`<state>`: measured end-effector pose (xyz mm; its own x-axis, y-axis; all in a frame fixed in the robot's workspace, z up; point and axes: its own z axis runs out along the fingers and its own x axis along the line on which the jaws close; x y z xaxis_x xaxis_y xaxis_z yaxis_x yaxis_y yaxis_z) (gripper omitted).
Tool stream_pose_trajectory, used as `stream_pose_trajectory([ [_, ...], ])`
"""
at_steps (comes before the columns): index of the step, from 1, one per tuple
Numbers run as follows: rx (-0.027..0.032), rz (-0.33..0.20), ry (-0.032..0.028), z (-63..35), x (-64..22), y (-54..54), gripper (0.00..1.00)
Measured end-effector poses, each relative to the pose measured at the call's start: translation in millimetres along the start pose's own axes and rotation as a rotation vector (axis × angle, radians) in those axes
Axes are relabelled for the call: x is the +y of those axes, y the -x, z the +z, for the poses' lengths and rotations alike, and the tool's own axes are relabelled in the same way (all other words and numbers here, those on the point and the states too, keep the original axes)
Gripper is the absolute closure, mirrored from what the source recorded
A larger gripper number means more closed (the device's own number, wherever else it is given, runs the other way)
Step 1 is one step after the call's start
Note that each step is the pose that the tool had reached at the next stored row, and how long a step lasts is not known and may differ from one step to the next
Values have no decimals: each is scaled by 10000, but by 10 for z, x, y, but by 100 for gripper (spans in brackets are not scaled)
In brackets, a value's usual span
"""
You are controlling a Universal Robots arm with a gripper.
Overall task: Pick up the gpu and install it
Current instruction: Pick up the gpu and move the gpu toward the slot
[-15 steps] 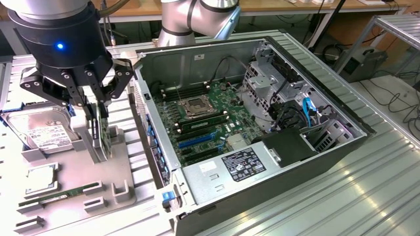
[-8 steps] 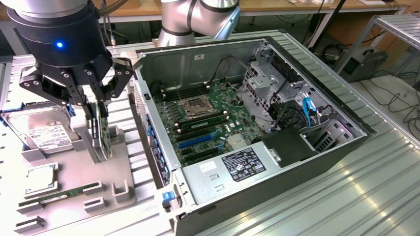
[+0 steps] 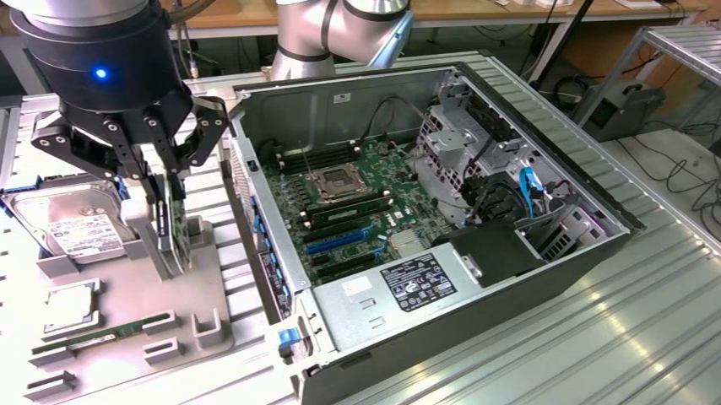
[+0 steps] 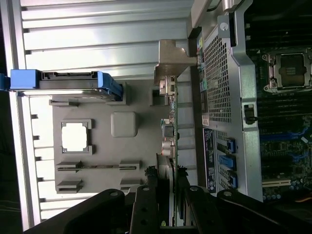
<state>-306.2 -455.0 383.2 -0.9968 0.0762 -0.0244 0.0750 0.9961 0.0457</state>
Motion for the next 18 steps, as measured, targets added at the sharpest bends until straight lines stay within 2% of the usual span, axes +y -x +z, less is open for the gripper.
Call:
stream_pose_trajectory([
  [18, 1, 0, -1, -50, 2, 1, 74],
])
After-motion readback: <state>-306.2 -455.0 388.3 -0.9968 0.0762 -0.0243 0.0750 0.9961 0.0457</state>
